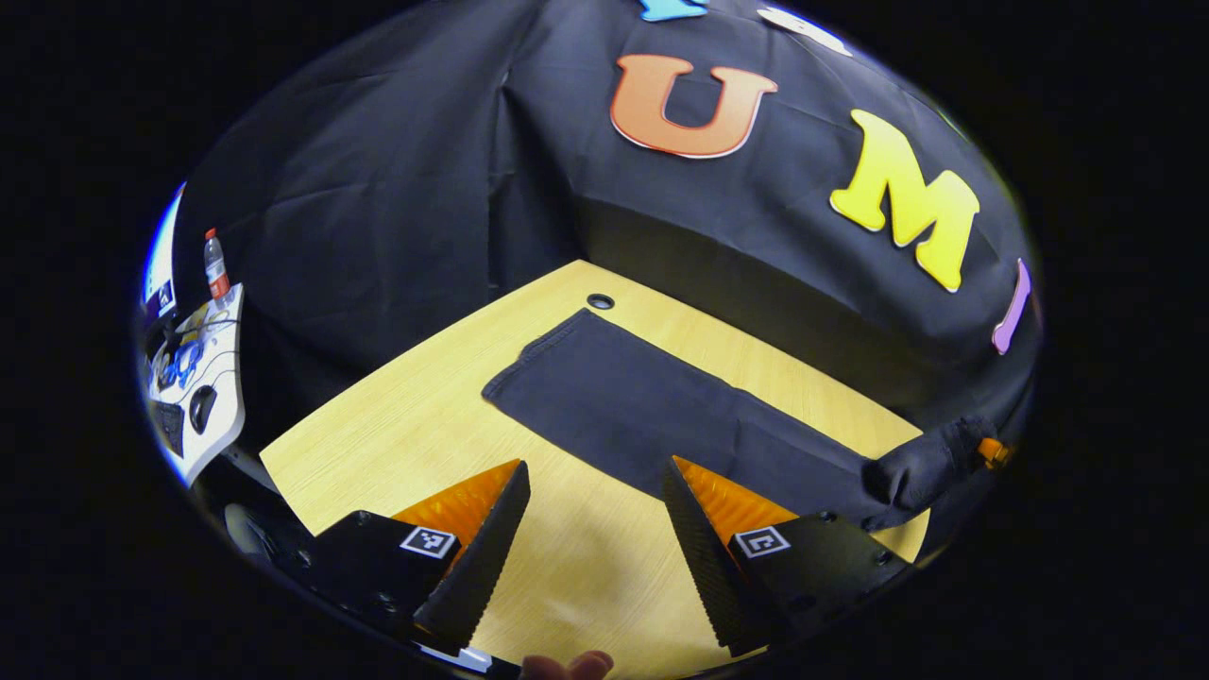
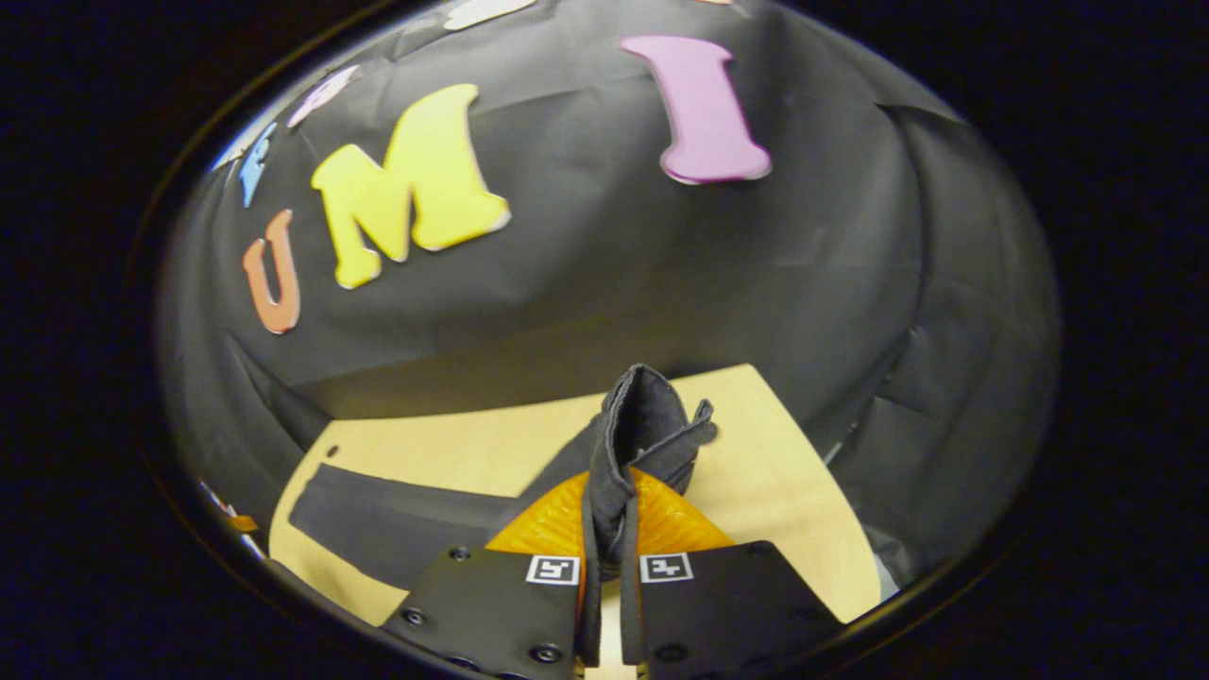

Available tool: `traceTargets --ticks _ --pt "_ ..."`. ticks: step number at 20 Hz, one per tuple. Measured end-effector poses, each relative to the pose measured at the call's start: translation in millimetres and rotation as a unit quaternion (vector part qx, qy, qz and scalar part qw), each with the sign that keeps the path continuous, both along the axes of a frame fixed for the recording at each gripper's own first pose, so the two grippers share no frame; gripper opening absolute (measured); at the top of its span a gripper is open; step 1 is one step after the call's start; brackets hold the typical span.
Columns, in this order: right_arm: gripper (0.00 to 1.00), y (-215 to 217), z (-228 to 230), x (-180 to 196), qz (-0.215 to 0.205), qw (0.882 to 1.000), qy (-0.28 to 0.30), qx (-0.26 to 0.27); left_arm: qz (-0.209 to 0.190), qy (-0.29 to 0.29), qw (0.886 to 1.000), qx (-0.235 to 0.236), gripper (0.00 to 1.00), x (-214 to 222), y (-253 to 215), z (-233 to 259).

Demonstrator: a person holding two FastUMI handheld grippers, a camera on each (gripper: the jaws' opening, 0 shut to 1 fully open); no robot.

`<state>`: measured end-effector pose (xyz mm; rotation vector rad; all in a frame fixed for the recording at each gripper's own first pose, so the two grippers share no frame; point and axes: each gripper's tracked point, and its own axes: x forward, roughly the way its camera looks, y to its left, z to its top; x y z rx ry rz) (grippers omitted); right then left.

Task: Grasp the waist and the cuffs of the jeans and fold them to make the two legs overlap; first hold the waist and fold one-third of the jeans toward the cuffs, then hold the cuffs and fold the remaining one-third in the same direction to finish folding.

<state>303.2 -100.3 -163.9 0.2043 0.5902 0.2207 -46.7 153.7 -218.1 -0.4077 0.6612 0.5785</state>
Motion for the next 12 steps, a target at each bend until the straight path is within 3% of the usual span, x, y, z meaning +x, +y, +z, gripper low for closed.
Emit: traceTargets --ticks 5,6,7,12 --pt "0.08 184.6 24.4 -21.3 0.1 0.995 -0.009 0.001 0.03 -0.024 0.999 0.007 0.92 -39.3 38.1 17.1" --pt "0.08 221.1 19.4 -32.1 0.115 0.993 -0.005 0.0 0.035 -0.03 0.999 0.006 0.99 -46.7 44.8 21.4" --pt "0.08 254.6 9.8 -39.1 0.128 0.992 -0.005 -0.006 0.044 -0.034 0.998 0.004 0.92 -54.3 51.8 24.6" --pt "0.08 368.4 -89.2 -83.6 0.196 0.978 0.027 -0.071 0.087 -0.042 0.995 -0.002 0.95 -99.4 81.6 36.6"
